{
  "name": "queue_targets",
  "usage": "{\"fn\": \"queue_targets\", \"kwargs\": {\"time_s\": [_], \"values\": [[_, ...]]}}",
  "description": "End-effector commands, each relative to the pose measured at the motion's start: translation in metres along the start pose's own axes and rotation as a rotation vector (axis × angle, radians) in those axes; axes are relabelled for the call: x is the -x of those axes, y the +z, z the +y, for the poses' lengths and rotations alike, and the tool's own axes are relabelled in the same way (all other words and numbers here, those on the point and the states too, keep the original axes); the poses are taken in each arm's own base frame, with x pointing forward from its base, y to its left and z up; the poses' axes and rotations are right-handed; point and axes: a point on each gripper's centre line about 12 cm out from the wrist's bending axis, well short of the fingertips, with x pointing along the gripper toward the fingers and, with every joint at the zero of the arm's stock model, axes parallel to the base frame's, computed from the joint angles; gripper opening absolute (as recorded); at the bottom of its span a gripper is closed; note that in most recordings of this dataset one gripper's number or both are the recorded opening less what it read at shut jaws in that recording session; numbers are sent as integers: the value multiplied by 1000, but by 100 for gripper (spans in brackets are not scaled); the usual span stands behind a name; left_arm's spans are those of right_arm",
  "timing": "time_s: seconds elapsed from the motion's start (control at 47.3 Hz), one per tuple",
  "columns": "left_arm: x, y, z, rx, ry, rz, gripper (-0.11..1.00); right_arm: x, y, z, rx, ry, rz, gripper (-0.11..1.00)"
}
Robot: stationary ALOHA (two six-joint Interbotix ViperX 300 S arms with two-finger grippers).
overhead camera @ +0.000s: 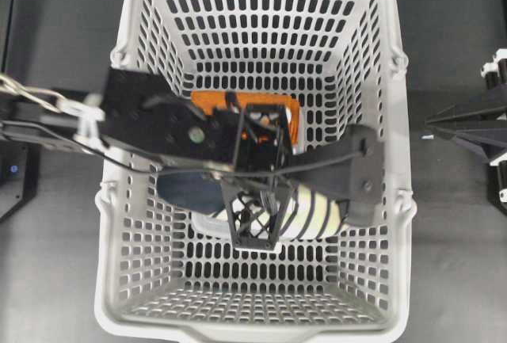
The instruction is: Pick up the slipper from the shopping basket with the left arm.
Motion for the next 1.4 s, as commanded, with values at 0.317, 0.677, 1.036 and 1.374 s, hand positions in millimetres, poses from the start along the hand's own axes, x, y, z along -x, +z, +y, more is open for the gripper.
{"fn": "queue_targets", "kwargs": {"time_s": [0.317, 0.677, 1.036, 1.374], "values": [[79, 32, 9, 31, 16, -28, 3, -1, 0, 0, -8, 0, -1, 0], [80, 32, 18, 70, 23, -21, 3, -1, 0, 1, -8, 3, -1, 0], [76, 33, 29, 159, 32, -26, 3, -1, -2, 1, -7, 3, 14, 0], [71, 33, 28, 154, 32, -11, 3, -1, -2, 1, -7, 3, 17, 0]]}}
